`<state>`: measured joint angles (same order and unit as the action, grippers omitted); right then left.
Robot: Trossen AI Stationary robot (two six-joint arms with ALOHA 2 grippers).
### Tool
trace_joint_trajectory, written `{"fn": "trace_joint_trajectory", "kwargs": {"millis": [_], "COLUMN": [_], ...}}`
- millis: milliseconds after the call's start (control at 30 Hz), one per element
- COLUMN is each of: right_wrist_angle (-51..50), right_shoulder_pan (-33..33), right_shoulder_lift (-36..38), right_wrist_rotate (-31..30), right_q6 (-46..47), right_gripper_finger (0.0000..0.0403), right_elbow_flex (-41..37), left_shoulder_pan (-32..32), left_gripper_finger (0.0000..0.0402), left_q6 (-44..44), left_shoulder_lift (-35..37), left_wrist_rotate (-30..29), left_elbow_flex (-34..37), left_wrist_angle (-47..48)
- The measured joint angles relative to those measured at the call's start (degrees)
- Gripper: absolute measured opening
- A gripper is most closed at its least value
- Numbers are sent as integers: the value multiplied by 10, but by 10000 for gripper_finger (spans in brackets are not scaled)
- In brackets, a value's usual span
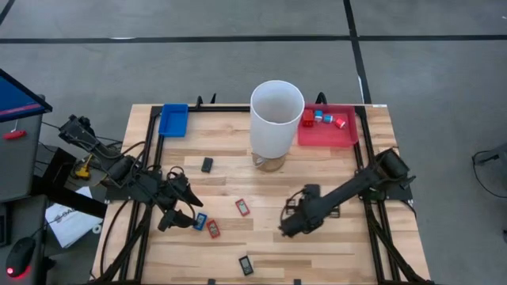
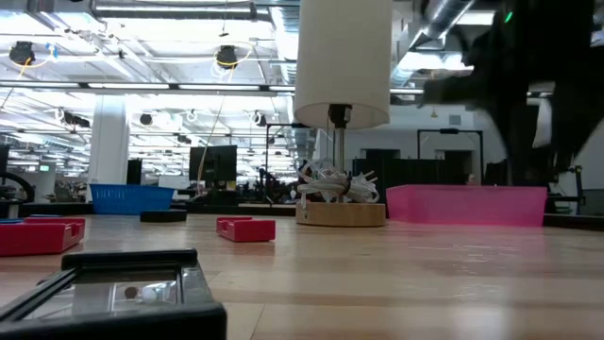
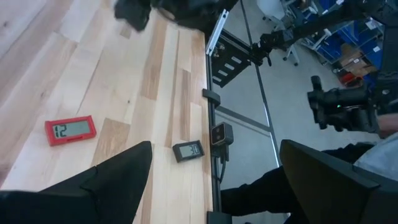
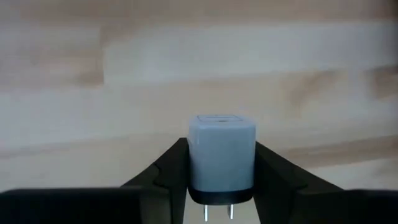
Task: Pick & Place Office items
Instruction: Put the white charger adapter into the pink bin
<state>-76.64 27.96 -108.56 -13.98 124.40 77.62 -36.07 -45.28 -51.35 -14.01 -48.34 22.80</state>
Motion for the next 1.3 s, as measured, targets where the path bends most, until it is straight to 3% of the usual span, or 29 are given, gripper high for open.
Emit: {"fn": "trace_joint_trajectory", "kwargs": {"millis": [200,433,567,700,800,933,1033,1200,1300], "right_wrist_angle": [-70,-59,29,137,169,257,302,355,357], "right_shoulder_pan": [-46,-153,-252,-378,-483,-614,-688,-760,-770], "right_shoulder_lift": [98,328,476,564,575,546,505,427,380], "right_wrist_rotate": [-76,-166,-190,-187,-179,-104,-70,-26,-36], "right_q6": [10,-11,-128,-307,-417,-592,-666,-728,-734], "right_gripper_finger": [124,124,124,124,124,124,124,124,124], "right_elbow_flex": [-27,-211,-311,-354,-355,-356,-356,-352,-331], "left_shoulder_pan": [3,0,2,11,18,28,35,37,37], "left_gripper_finger": [351,351,351,351,351,351,351,351,351], "left_q6": [-1,-19,-17,-17,-17,-17,-20,-21,-22], "left_shoulder_lift": [0,0,0,0,0,0,0,0,0], "left_wrist_rotate": [-11,-26,-27,-28,-30,-30,-30,-30,-35], "left_elbow_flex": [0,0,0,0,0,0,0,0,0], "left_wrist_angle": [-2,-10,-10,-10,-10,-11,-13,-26,-28]}}
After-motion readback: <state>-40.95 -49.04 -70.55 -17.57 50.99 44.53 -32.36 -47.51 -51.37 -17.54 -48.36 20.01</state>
